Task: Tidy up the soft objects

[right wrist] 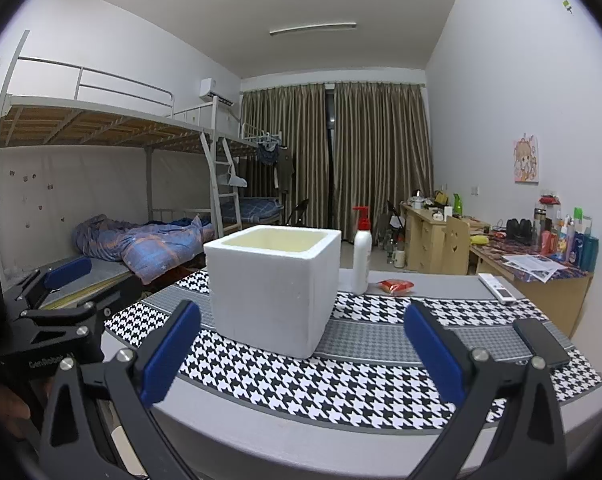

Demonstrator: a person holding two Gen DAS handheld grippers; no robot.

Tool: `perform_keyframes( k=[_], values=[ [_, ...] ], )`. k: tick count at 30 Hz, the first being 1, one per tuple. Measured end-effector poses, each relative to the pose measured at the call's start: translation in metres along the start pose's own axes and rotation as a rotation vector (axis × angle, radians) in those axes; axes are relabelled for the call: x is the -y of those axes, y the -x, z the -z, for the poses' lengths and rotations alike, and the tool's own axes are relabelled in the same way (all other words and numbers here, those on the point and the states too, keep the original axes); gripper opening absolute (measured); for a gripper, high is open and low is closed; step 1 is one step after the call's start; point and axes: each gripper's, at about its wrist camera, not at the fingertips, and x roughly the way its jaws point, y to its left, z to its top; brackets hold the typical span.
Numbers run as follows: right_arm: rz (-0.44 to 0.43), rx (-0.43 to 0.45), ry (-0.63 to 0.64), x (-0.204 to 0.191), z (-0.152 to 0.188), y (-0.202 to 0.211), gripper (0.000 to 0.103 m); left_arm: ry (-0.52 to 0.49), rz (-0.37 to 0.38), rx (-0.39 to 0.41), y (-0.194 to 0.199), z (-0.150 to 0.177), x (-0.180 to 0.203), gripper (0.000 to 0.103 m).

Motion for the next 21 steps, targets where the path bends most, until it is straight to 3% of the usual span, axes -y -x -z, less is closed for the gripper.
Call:
perform_keyframes(
  k=[21],
  values=[
    [-0.009,-0.004,-0.024,-0.003,0.014,0.011,0.103,0.013,-0.001,-0.014,0.01,0.009,-0.003,0.102]
  ],
)
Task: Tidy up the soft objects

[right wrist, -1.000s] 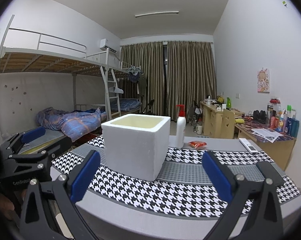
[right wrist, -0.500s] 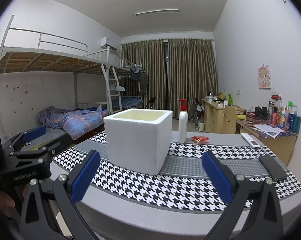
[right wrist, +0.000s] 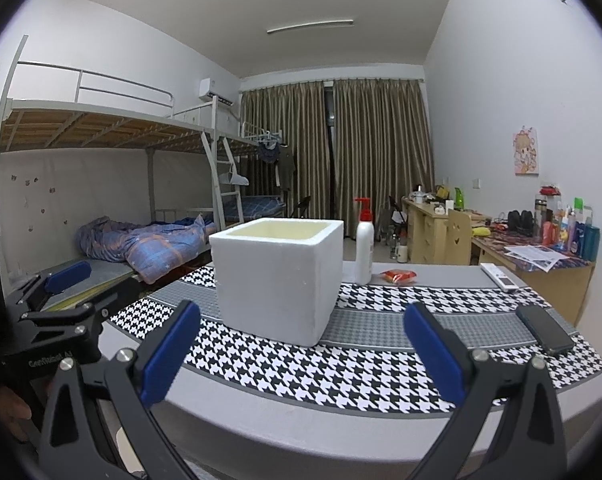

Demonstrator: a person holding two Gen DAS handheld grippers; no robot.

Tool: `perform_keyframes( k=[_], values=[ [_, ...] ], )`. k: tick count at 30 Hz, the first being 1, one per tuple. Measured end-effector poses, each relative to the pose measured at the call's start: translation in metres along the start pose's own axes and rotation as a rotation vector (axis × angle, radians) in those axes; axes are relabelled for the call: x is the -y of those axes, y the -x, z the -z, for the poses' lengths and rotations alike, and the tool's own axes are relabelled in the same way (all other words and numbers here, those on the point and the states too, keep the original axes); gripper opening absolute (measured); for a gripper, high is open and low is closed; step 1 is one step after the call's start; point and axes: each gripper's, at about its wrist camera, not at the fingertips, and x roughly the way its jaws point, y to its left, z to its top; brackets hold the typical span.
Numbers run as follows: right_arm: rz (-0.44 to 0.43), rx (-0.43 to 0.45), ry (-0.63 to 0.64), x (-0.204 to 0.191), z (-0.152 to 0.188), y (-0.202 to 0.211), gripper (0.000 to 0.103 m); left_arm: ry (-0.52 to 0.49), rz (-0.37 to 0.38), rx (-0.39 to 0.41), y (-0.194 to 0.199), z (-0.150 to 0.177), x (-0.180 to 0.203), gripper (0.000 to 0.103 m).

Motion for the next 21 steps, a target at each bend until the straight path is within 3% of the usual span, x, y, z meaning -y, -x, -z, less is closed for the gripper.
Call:
perform_keyframes(
  k=[21],
  values=[
    [-0.005,-0.017,0.006,-0.0037,0.0061,0.0029,0.103,-0.012,0.017,-0.011,0.0038,0.0041,0.0059,0.102]
  ],
)
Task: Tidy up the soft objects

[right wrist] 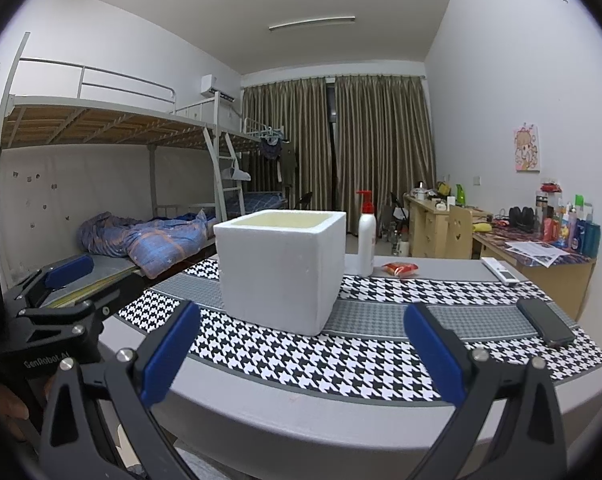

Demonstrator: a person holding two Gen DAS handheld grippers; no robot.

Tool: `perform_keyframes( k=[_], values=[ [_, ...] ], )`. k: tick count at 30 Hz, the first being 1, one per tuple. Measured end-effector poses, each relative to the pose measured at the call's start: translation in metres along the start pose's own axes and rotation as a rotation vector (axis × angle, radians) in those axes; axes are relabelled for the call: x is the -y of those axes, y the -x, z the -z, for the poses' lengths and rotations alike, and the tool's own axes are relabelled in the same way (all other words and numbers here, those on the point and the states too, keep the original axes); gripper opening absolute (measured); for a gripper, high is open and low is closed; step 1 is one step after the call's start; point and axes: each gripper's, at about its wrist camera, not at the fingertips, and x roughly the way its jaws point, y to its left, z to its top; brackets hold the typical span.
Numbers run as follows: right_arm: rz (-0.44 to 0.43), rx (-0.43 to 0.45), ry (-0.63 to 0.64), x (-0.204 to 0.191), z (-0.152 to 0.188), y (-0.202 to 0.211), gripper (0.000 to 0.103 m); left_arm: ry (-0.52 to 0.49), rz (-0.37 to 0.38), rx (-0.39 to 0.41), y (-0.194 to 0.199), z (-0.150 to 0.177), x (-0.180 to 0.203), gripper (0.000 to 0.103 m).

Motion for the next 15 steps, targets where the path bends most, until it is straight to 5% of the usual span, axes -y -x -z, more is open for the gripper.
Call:
perform_keyframes(
  k=[15],
  values=[
    [0.002,-0.005,-0.002,-0.0005,0.0003,-0.002,0.103,-0.002,-0.002,-0.002,-0.0022,0.0029,-0.0009,0.102]
  ],
)
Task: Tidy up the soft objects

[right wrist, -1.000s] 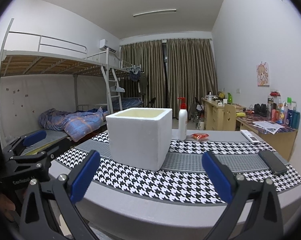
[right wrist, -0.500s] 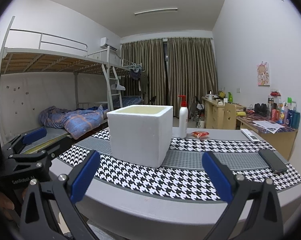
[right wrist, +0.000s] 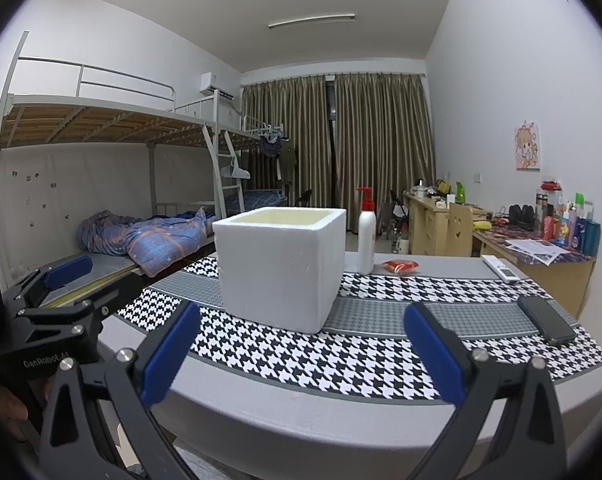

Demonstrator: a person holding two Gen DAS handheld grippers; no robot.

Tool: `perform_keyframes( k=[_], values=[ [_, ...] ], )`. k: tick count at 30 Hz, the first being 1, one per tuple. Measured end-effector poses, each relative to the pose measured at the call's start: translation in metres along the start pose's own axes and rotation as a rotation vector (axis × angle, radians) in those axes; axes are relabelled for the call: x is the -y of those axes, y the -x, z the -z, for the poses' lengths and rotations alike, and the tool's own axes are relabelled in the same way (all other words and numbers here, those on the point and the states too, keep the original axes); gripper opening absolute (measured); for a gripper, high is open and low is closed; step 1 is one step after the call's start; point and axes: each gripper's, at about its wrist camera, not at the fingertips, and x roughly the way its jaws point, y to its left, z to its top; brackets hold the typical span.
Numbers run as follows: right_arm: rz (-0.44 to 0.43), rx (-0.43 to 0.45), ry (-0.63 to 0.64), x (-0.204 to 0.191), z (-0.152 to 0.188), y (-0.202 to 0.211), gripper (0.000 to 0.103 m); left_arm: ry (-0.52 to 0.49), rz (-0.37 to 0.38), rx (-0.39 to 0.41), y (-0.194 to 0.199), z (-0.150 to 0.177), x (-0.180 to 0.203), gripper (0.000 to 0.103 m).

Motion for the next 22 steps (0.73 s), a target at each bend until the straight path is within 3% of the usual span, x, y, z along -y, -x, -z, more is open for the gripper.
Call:
perform_keyframes(
  k=[22],
  values=[
    [0.0,-0.006,-0.003,0.0015,0.0035,-0.0002,0.103,-0.005,-0.003,0.001,0.0031,0.0019,0.0037,0.102]
  ],
)
